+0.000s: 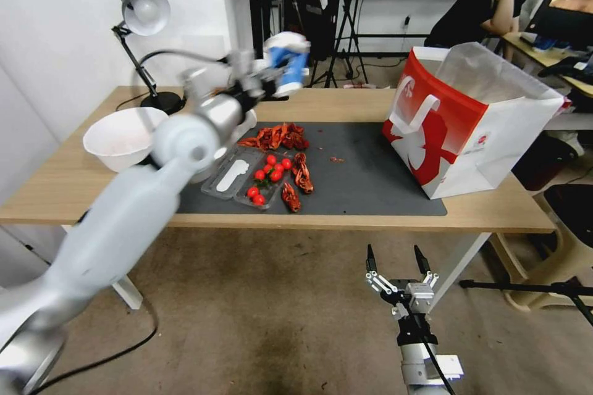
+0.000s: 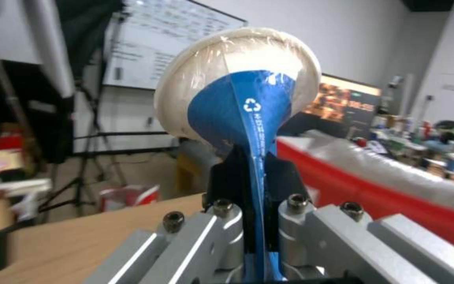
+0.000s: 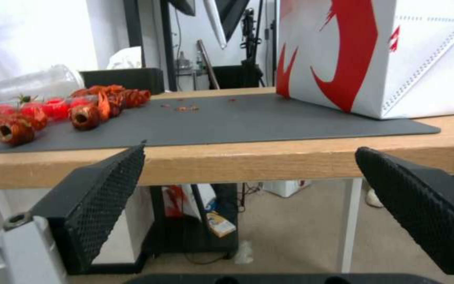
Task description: Pick up the trash from the table and place it into the takeout bag.
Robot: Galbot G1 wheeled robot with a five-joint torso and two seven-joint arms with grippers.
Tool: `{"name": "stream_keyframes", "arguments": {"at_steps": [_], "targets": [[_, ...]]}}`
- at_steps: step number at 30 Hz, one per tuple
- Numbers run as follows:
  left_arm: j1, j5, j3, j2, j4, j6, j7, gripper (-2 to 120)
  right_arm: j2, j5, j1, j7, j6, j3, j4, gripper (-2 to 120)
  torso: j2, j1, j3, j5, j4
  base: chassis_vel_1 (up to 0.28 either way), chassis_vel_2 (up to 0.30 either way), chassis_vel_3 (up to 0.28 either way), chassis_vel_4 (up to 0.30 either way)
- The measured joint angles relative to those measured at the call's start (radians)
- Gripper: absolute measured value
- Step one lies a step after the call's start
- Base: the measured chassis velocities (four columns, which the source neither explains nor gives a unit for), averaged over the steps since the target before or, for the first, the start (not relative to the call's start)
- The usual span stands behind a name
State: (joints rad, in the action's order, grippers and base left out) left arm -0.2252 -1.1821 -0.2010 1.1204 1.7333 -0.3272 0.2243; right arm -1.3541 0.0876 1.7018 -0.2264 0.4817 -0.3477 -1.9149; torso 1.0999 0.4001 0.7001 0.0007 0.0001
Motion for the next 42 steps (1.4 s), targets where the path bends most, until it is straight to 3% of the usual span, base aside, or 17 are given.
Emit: {"name": "stream_keyframes", "arguments": {"at_steps": [2,3,5,6,9,10,14,17,20,26,28,33,40,42], "targets": [[0.065,0.000,-0.056,0.078,-0.058,0.001,0.001,1,-0.009,-0.004,0.003,-0.002,0.000,-0.005,-0.003,100,0.000,0.000,0.000,-0.0005,0.0000,0.000,0.000,0.000,0.000],[0.065,0.000,-0.056,0.078,-0.058,0.001,0.001,1,-0.009,-0.004,0.003,-0.002,0.000,-0.005,-0.003,100,0.000,0.000,0.000,-0.0005,0.0000,0.000,0.000,0.000,0.000],[0.159,0.000,-0.135,0.201,-0.146,0.019,-0.005,1,-0.016,-0.005,0.007,-0.004,0.001,-0.012,-0.003,100,0.000,0.000,0.000,-0.0003,-0.0002,0.000,0.000,0.000,0.000],[0.159,0.000,-0.135,0.201,-0.146,0.019,-0.005,1,-0.016,-0.005,0.007,-0.004,0.001,-0.012,-0.003,100,0.000,0.000,0.000,-0.0003,-0.0002,0.000,0.000,0.000,0.000],[0.232,0.004,-0.220,0.300,-0.208,0.042,-0.009,1,-0.021,-0.006,0.014,-0.007,0.011,-0.018,0.003,100,0.000,0.000,0.000,-0.0003,-0.0004,0.000,0.000,0.000,0.000],[0.232,0.004,-0.220,0.300,-0.208,0.042,-0.009,1,-0.021,-0.006,0.014,-0.007,0.011,-0.018,0.003,100,0.000,0.000,0.000,-0.0003,-0.0004,0.000,0.000,0.000,0.000],[0.308,0.007,-0.272,0.417,-0.298,0.046,-0.027,1,-0.022,-0.006,0.021,-0.009,0.024,-0.021,0.011,100,0.000,0.000,0.000,-0.0004,-0.0002,0.000,0.000,0.000,0.000],[0.337,0.009,-0.297,0.453,-0.349,0.052,-0.034,1,-0.018,-0.006,0.022,-0.010,0.027,-0.022,0.012,100,0.000,0.000,0.000,-0.0005,0.0000,0.000,0.000,0.000,0.000],[0.366,0.024,-0.333,0.486,-0.415,0.062,-0.043,1,-0.016,-0.005,0.023,-0.011,0.030,-0.023,0.011,100,0.000,0.000,0.000,-0.0003,-0.0002,0.000,0.000,0.000,0.000],[0.374,0.073,-0.392,0.491,-0.453,0.085,-0.056,1,-0.015,-0.004,0.023,-0.011,0.034,-0.020,0.013,100,0.000,0.000,0.000,-0.0006,-0.0001,0.000,0.000,0.000,0.000],[0.366,0.095,-0.408,0.484,-0.454,0.090,-0.058,11,-0.014,-0.004,0.024,-0.011,0.037,-0.019,0.017,100,0.000,0.000,0.000,-0.0006,0.0001,0.000,0.000,0.000,0.000],[0.358,0.109,-0.411,0.484,-0.460,0.092,-0.058,23,-0.013,-0.004,0.025,-0.011,0.037,-0.018,0.018,100,0.000,0.000,0.000,-0.0007,0.0001,0.000,0.000,0.000,0.000],[0.350,0.133,-0.404,0.474,-0.458,0.106,-0.050,53,-0.014,-0.004,0.023,-0.010,0.037,-0.015,0.018,100,0.000,0.000,0.000,-0.0007,-0.0001,0.000,0.000,0.000,0.000],[0.348,0.133,-0.404,0.469,-0.452,0.105,-0.050,56,-0.015,-0.004,0.022,-0.010,0.037,-0.014,0.019,100,0.000,0.000,0.000,-0.0007,-0.0001,0.000,0.000,0.000,0.000]]}}
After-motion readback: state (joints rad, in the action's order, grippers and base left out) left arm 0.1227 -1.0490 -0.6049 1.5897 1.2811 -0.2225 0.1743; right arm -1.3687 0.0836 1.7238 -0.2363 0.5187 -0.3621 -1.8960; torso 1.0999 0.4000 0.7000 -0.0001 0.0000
